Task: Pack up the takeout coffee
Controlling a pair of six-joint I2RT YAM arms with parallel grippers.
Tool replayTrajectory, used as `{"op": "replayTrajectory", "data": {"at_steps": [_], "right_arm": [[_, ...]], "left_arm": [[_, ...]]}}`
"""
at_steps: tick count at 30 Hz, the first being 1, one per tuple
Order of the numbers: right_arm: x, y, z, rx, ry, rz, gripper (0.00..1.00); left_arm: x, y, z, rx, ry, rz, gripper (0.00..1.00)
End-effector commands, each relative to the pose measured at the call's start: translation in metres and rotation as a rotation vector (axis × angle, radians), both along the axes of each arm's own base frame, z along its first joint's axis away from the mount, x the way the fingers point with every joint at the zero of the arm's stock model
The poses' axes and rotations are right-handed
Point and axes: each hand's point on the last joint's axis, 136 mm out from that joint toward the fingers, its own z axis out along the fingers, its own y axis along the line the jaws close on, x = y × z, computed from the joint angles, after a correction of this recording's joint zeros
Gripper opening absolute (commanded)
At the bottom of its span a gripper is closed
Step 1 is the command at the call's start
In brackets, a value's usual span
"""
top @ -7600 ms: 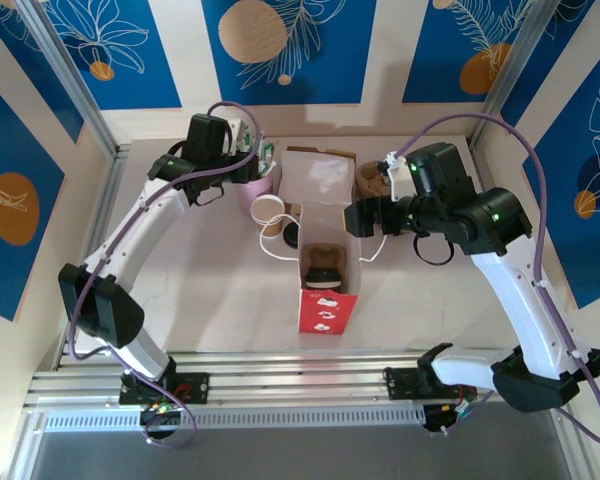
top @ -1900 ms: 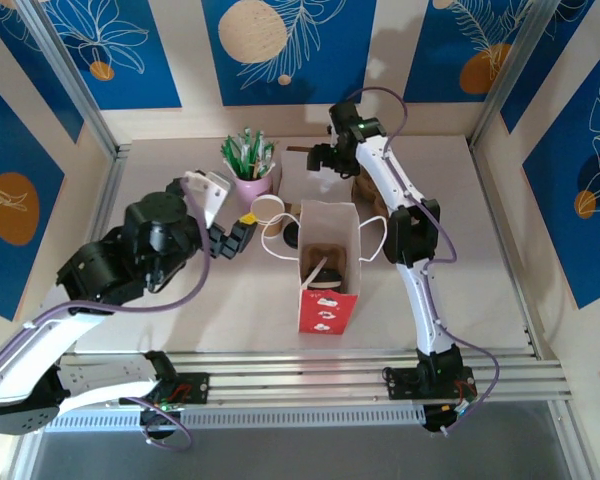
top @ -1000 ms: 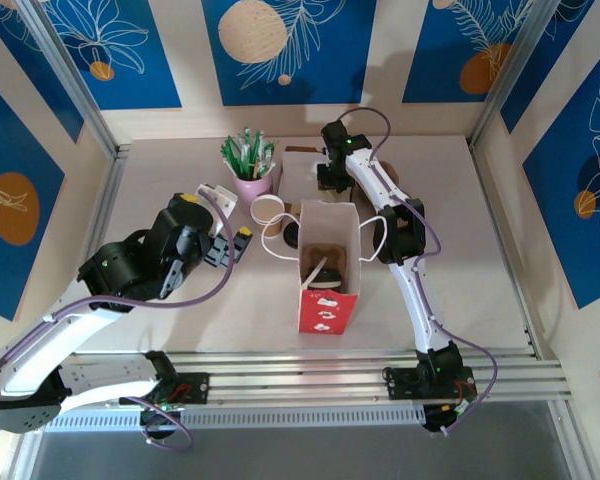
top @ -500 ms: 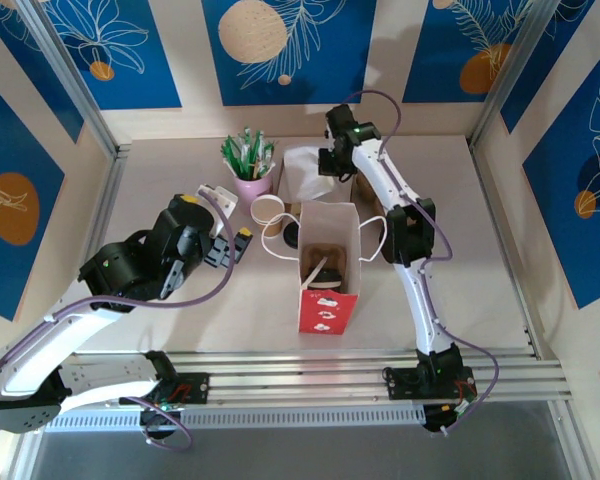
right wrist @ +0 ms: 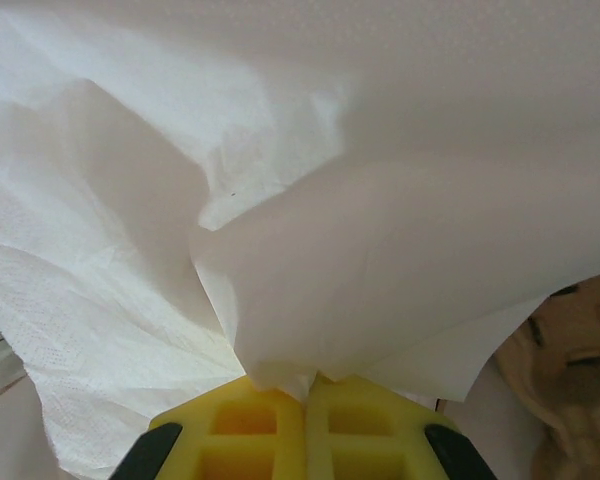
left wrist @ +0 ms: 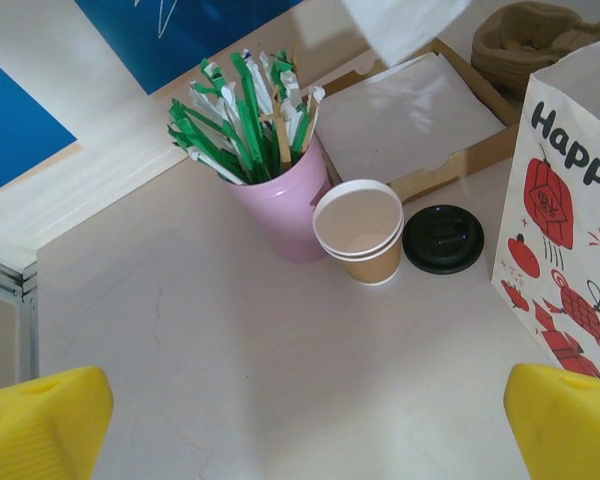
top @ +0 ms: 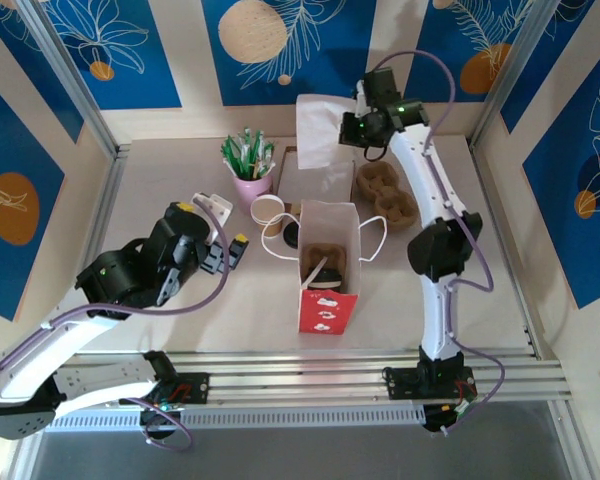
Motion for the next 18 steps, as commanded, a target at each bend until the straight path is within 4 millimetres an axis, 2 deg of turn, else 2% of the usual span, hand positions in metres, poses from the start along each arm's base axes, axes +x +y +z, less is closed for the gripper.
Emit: {"op": "replayTrajectory", "data": {"at_steps": [1, 5, 8, 10, 13, 15, 18], "right_arm": [[-0.032, 0.0, 0.061, 0.069, -0.102, 0.02, 0.0], [-0.075, -0.009, 0.113, 0.097, -0.208, 0.017, 0.0], [-0.11, -0.014, 0.141, 0.108, -0.284, 0.019, 0.0], [-0.135, -0.014, 0.154, 0.1, -0.325, 0.028, 0.0], [-0.175, -0.003, 0.156, 0.102, -0.348, 0.089, 0.0], [-0.201, 0.003, 0.147, 0.098, -0.339, 0.125, 0.0], [-0.234, 0.007, 0.122, 0.061, -0.303, 0.153, 0.0]], "left_arm": [[0.001, -0.002, -0.001, -0.037, -0.015, 0.003, 1.0], [0.002, -0.002, -0.006, -0.037, -0.029, 0.004, 1.0], [0.006, -0.002, -0.008, -0.03, -0.046, 0.009, 1.0], [0.009, -0.003, -0.009, -0.025, -0.057, 0.01, 1.0], [0.015, -0.001, -0.01, -0.029, -0.072, 0.025, 1.0], [0.019, 0.0, -0.012, -0.041, -0.078, 0.034, 1.0], [0.025, 0.005, -0.017, -0.068, -0.08, 0.051, 1.0]]}}
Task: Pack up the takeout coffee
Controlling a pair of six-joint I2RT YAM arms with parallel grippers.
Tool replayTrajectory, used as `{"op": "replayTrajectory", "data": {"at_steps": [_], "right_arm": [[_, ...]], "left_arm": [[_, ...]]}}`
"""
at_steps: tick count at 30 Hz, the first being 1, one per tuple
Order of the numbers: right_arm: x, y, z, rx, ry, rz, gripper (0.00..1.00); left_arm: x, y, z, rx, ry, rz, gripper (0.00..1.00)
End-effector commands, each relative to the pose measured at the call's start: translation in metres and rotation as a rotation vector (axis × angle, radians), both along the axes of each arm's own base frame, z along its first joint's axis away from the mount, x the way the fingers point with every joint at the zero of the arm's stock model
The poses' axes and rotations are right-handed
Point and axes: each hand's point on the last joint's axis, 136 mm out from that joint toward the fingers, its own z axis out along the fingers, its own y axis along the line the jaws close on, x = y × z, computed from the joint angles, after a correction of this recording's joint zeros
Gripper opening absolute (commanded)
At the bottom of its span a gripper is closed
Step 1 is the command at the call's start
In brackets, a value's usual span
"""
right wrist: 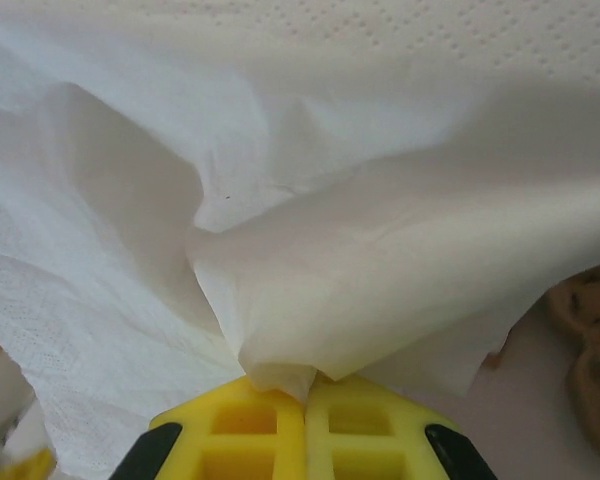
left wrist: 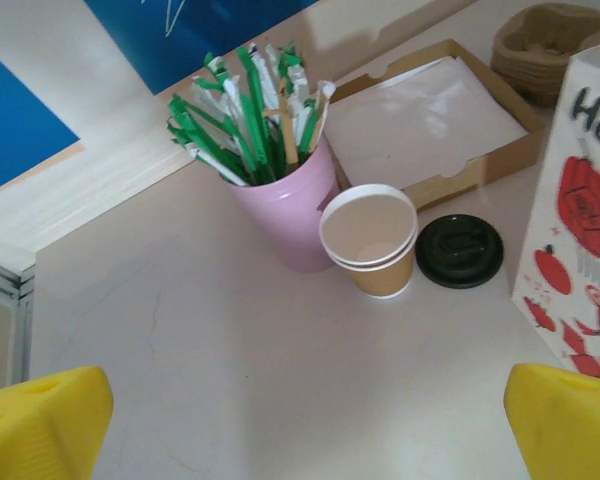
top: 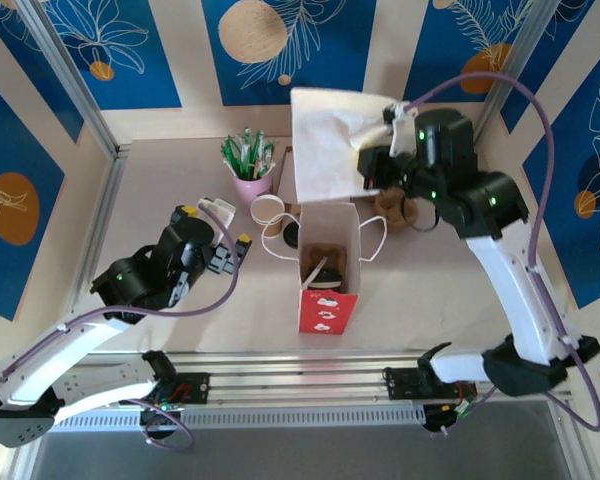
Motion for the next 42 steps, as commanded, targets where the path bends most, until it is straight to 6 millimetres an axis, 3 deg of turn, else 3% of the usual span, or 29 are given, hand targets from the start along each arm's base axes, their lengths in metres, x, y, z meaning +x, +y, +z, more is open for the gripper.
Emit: {"op": "replayTrajectory", "data": {"at_steps": [1, 7, 18, 27, 33, 42], "right_arm": [[-0.019, 0.0, -0.034, -0.06, 0.054, -0.015, 0.0], [-0.05, 0.012, -0.085, -0.18, 0.153, 0.009, 0.0], [-0.063, 0.007, -0.139, -0.47, 0.252, -0.04, 0.0], [-0.067, 0.022, -0.162, -0.557, 0.316, 0.013, 0.0], [-0.069, 0.02, -0.18, -0.613, 0.365, 0.009, 0.02], [-0.076, 0.031, -0.164, -0.569, 0.366, 0.062, 0.21]], "left_arm": [[0.007, 0.003, 0.005, -0.06, -0.034, 0.008, 1.0], [0.014, 0.01, -0.016, -0.101, 0.001, 0.026, 1.0], [0.011, 0.017, -0.038, -0.087, 0.022, 0.035, 1.0], [0.013, 0.016, -0.048, -0.065, 0.041, 0.031, 1.0], [0.013, 0.013, -0.055, -0.059, 0.059, 0.022, 1.0], [0.014, 0.011, -0.059, -0.05, 0.072, 0.016, 1.0]]}}
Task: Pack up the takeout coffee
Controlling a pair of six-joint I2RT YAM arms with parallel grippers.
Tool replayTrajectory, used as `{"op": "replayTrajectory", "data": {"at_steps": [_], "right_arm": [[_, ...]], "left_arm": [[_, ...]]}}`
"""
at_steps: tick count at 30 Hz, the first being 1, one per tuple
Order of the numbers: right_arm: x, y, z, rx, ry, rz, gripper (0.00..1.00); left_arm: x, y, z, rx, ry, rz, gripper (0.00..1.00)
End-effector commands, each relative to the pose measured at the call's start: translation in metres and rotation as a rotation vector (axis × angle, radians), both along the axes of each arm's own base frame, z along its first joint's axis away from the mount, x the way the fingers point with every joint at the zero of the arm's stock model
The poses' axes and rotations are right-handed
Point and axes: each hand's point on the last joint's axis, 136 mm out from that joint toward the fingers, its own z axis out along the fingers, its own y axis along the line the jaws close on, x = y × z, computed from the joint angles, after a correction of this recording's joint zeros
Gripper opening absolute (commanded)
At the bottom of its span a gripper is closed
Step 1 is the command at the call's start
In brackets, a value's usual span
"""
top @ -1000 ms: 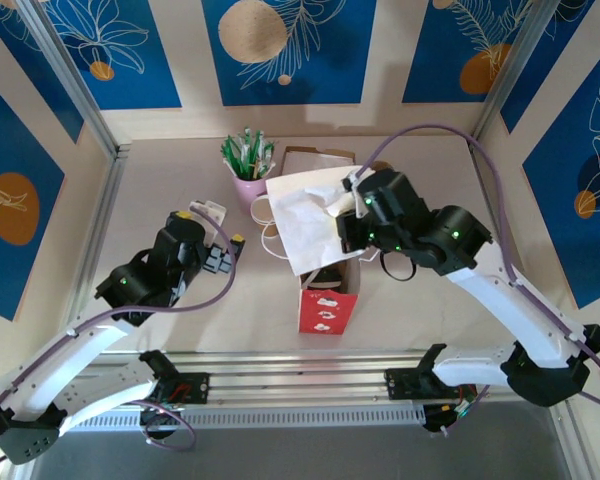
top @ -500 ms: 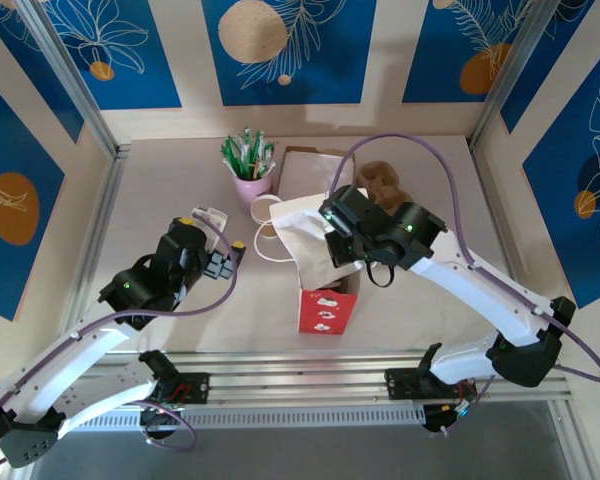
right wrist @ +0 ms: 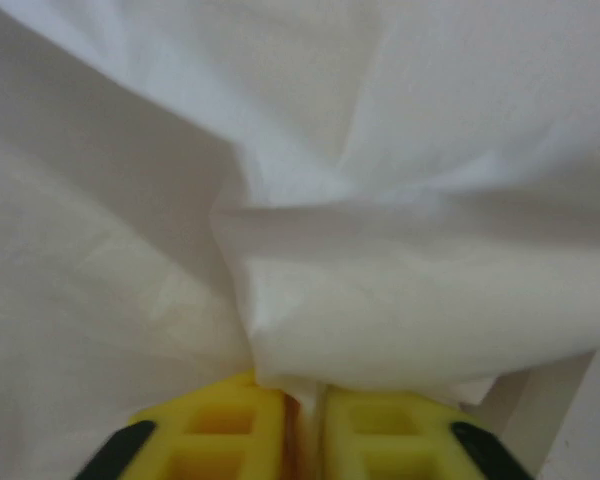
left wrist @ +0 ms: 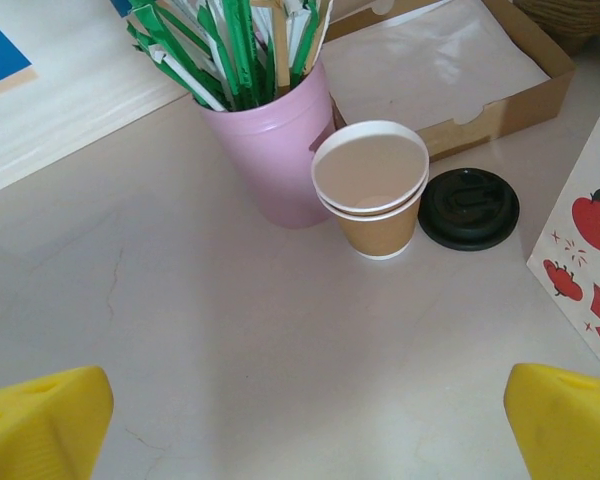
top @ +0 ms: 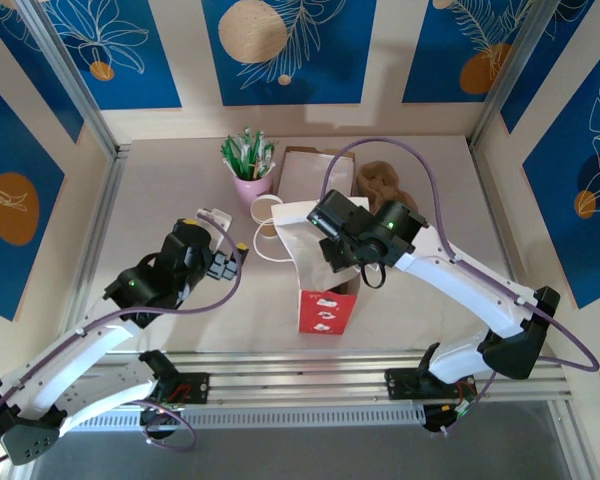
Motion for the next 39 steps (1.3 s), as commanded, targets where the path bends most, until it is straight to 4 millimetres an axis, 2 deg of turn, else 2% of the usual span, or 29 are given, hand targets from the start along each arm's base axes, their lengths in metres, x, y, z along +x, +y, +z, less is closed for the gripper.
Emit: {"op": "replayTrajectory", "data": {"at_steps": [1, 5, 10, 16, 20, 26, 29, 32, 34, 39], "right_arm": [[-0.007, 0.004, 0.014, 0.031, 0.014, 0.021, 0.23], [-0.008, 0.002, 0.025, 0.038, 0.004, 0.029, 0.34], [-0.01, 0.005, 0.035, 0.071, -0.006, 0.044, 0.37], [-0.008, 0.046, 0.042, 0.212, -0.007, 0.125, 0.32], [0.006, 0.059, 0.024, 0.207, -0.007, 0.116, 0.25], [0.027, 0.038, -0.025, 0.101, 0.021, -0.002, 0.16], [0.027, 0.031, -0.044, 0.102, 0.061, -0.037, 0.13], [0.02, 0.033, -0.05, 0.117, 0.078, -0.035, 0.11], [0.016, 0.036, -0.04, 0.134, 0.067, -0.021, 0.11], [0.014, 0.038, 0.018, 0.226, -0.033, 0.014, 0.12]], "left_arm": [[0.003, 0.0, 0.0, -0.014, -0.001, 0.004, 1.0], [0.002, 0.0, -0.002, -0.01, 0.005, 0.001, 1.0], [0.003, -0.002, -0.004, -0.004, 0.013, -0.006, 1.0], [0.005, -0.002, -0.006, -0.006, 0.023, -0.007, 1.0], [0.005, -0.002, -0.008, -0.004, 0.028, -0.006, 1.0], [0.005, -0.002, -0.01, 0.0, 0.033, -0.009, 1.0], [0.005, -0.003, -0.011, 0.002, 0.039, -0.013, 1.0], [0.005, -0.004, -0.013, 0.001, 0.045, -0.019, 1.0], [0.005, -0.005, -0.013, 0.001, 0.047, -0.021, 1.0], [0.005, -0.005, -0.014, 0.0, 0.053, -0.022, 1.0]]}}
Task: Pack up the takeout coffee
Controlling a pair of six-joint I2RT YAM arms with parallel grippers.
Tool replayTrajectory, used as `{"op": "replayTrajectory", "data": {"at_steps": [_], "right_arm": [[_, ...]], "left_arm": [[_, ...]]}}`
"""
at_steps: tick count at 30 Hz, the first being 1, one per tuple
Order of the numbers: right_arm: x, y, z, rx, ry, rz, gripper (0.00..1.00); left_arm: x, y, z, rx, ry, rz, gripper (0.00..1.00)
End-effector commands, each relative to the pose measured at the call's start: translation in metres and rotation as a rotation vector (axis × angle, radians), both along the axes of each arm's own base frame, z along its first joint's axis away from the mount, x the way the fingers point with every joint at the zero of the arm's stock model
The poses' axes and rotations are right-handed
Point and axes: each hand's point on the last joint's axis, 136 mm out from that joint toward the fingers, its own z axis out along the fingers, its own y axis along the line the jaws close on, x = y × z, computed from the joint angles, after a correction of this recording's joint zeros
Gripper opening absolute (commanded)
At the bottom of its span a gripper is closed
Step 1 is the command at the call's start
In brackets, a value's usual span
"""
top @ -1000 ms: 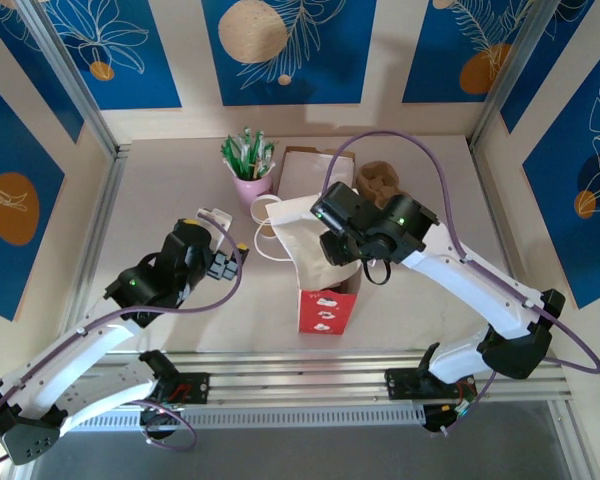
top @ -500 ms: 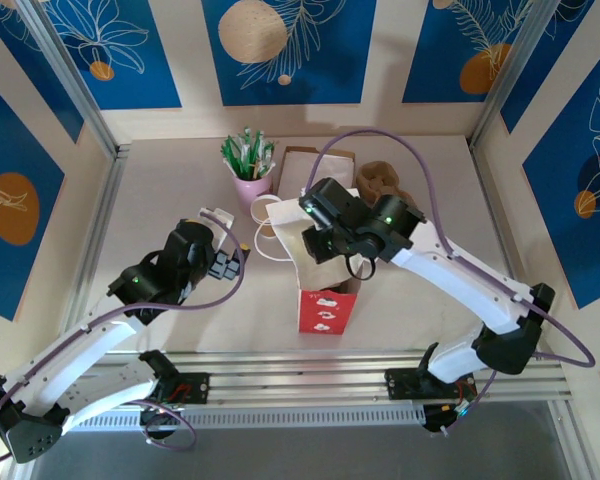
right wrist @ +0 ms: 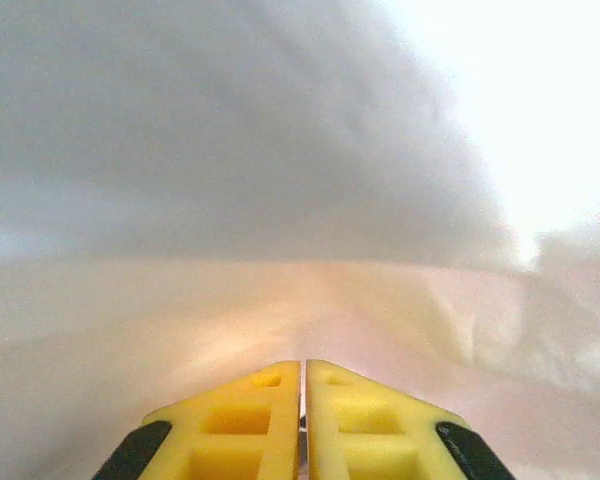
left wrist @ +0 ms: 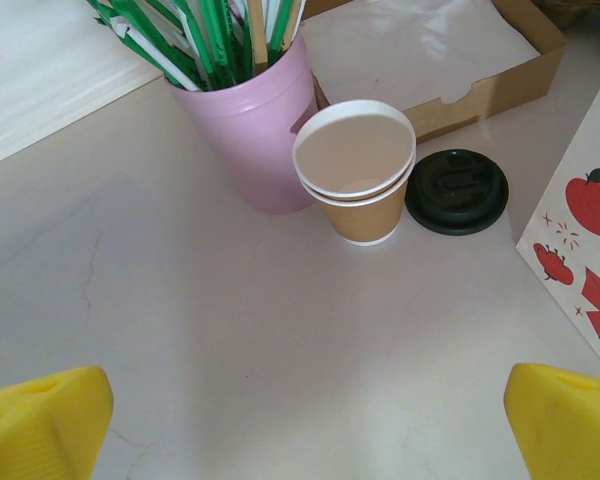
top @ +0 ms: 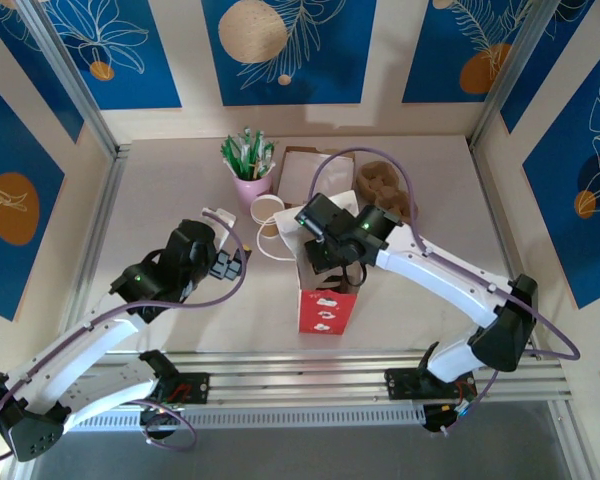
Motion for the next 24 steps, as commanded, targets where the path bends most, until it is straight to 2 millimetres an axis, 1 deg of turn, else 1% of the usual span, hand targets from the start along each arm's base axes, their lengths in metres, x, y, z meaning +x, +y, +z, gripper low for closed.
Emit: {"op": "replayTrajectory", "data": {"at_steps": [1, 2, 3, 4, 5, 6, 8, 12, 15, 17, 20, 21, 24], "right_arm": [[-0.001, 0.001, 0.062, 0.142, -0.107, 0.003, 0.12], [0.0, 0.001, 0.072, 0.162, -0.128, 0.006, 0.13], [0.003, 0.001, 0.081, 0.18, -0.151, 0.008, 0.16], [0.005, 0.001, 0.087, 0.194, -0.169, 0.007, 0.21], [0.009, 0.002, 0.094, 0.213, -0.187, 0.0, 0.28], [0.012, 0.005, 0.099, 0.24, -0.198, 0.004, 0.34], [0.016, 0.014, 0.106, 0.287, -0.215, 0.035, 0.43], [0.027, 0.029, 0.104, 0.309, -0.206, 0.065, 0.59], [0.034, 0.039, 0.093, 0.272, -0.19, 0.082, 0.67], [0.035, 0.047, 0.087, 0.263, -0.176, 0.103, 0.7], [0.036, 0.053, 0.079, 0.249, -0.175, 0.114, 0.71], [0.036, 0.053, 0.077, 0.245, -0.173, 0.11, 0.7], [0.037, 0.049, 0.074, 0.229, -0.175, 0.101, 0.63]], "left_arm": [[0.001, 0.001, -0.001, -0.003, 0.005, -0.003, 1.0], [0.001, 0.001, -0.002, -0.003, 0.006, -0.003, 1.0], [0.001, 0.001, -0.001, -0.004, 0.005, -0.002, 1.0], [0.001, 0.001, -0.002, -0.003, 0.006, -0.002, 1.0], [0.002, 0.001, -0.001, -0.005, 0.005, -0.002, 1.0], [0.002, 0.001, -0.002, -0.003, 0.006, -0.002, 1.0], [0.002, 0.001, -0.002, -0.003, 0.007, -0.003, 1.0], [0.002, 0.001, -0.003, 0.001, 0.009, -0.003, 1.0], [0.002, 0.002, -0.003, 0.004, 0.009, -0.001, 1.0], [0.002, 0.002, -0.003, 0.006, 0.009, -0.001, 1.0], [0.002, 0.002, -0.003, 0.009, 0.008, -0.001, 1.0], [0.002, 0.002, -0.004, 0.011, 0.008, -0.002, 1.0], [0.002, 0.002, -0.004, 0.012, 0.01, -0.003, 1.0]]}}
